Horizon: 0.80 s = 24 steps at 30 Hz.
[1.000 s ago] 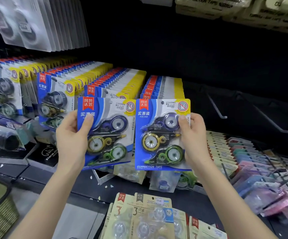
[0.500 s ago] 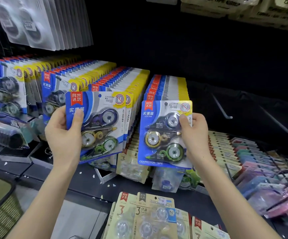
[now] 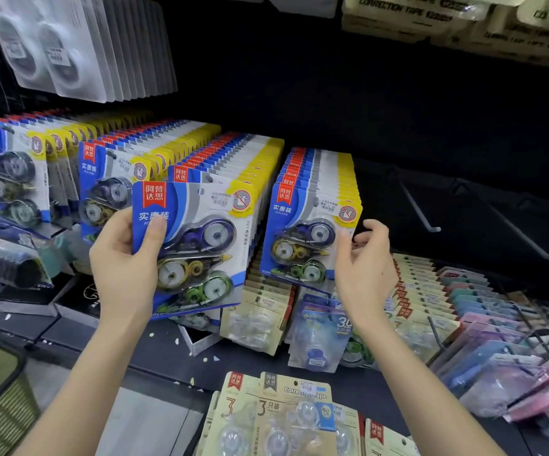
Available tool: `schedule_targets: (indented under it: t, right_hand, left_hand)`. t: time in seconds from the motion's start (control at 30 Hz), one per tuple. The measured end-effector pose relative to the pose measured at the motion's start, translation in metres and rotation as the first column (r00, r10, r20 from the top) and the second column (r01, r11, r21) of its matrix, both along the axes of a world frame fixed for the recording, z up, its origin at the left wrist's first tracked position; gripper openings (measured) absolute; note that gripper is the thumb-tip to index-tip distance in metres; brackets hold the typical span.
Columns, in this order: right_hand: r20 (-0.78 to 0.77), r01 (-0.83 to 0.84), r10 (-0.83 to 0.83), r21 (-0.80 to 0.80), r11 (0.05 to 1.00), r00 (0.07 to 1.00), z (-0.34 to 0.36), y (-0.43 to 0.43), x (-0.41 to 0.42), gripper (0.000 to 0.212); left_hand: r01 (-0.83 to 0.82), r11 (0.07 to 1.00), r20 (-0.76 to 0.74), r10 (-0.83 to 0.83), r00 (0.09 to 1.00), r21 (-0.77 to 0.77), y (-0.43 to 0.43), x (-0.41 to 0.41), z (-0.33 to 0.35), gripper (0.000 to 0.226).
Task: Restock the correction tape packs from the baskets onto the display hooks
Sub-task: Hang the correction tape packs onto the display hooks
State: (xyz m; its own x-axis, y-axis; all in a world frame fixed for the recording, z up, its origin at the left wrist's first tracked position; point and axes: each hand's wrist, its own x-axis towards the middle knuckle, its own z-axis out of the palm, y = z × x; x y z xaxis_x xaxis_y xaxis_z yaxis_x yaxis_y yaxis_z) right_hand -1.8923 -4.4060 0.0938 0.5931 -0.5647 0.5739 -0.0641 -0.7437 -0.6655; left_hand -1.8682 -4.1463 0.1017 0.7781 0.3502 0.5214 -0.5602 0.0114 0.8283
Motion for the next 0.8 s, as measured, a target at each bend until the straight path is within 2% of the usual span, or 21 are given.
schedule_targets:
  t: [0.03,0.1,0.2,0.27,0.33,0.4,0.47,0.5,0.57,0.63,0.67,0.8]
  right_hand:
    - [0.042,-0.053,0.053,0.003,0.999,0.998,0.004,0.005,-0.007,0.040]
    - [0.078,-0.275,0.267,0.104,0.956,0.960,0.013,0.018,-0.021,0.035]
    - [0.094,-0.597,0.613,0.384,0.705,0.785,0.026,0.040,-0.032,0.036]
    - [0.139,-0.664,0.692,0.463,0.588,0.709,0.025,0.047,-0.032,0.034]
    - [0.213,-0.672,0.677,0.508,0.539,0.704,0.021,0.048,-0.030,0.018]
    - [0.273,-0.648,0.622,0.556,0.520,0.734,0.017,0.044,-0.029,0.012]
    - [0.305,-0.627,0.571,0.565,0.536,0.762,0.018,0.039,-0.028,0.010]
    - [0.311,-0.615,0.546,0.557,0.559,0.778,0.020,0.035,-0.026,0.010]
    - [0.323,-0.584,0.493,0.548,0.599,0.808,0.024,0.027,-0.024,0.010]
    - [0.326,-0.557,0.454,0.548,0.624,0.829,0.028,0.018,-0.019,0.010]
    - [0.322,-0.542,0.438,0.550,0.636,0.840,0.030,0.014,-0.016,0.012]
    - [0.289,-0.488,0.394,0.550,0.678,0.873,0.034,0.006,-0.002,0.013]
  left_hand:
    - [0.040,0.999,-0.012,-0.040,0.999,-0.022,-0.002,-0.001,0.000,0.019]
    - [0.131,0.989,-0.039,-0.134,0.990,-0.063,-0.009,-0.006,0.001,0.013]
    - [0.258,0.959,-0.076,-0.268,0.961,-0.116,-0.027,-0.016,0.002,0.015]
    - [0.310,0.939,-0.098,-0.326,0.940,-0.149,-0.039,-0.022,0.000,0.017]
    - [0.344,0.925,-0.126,-0.365,0.922,-0.161,-0.046,-0.023,-0.003,0.019]
    - [0.375,0.918,-0.157,-0.393,0.906,-0.133,-0.051,-0.021,-0.005,0.019]
    - [0.377,0.926,-0.156,-0.374,0.914,-0.013,-0.052,-0.017,-0.006,0.012]
    - [0.342,0.936,-0.141,-0.328,0.934,0.085,-0.050,-0.014,-0.007,0.007]
    - [0.127,0.925,-0.046,-0.118,0.992,0.357,-0.044,-0.005,-0.010,0.012]
    - [-0.143,0.801,0.111,0.096,0.989,0.581,-0.038,0.008,-0.014,0.029]
    - [-0.210,0.743,0.147,0.150,0.978,0.636,-0.036,0.014,-0.015,0.035]
    - [-0.237,0.627,0.135,0.206,0.969,0.742,-0.041,0.030,-0.023,0.048]
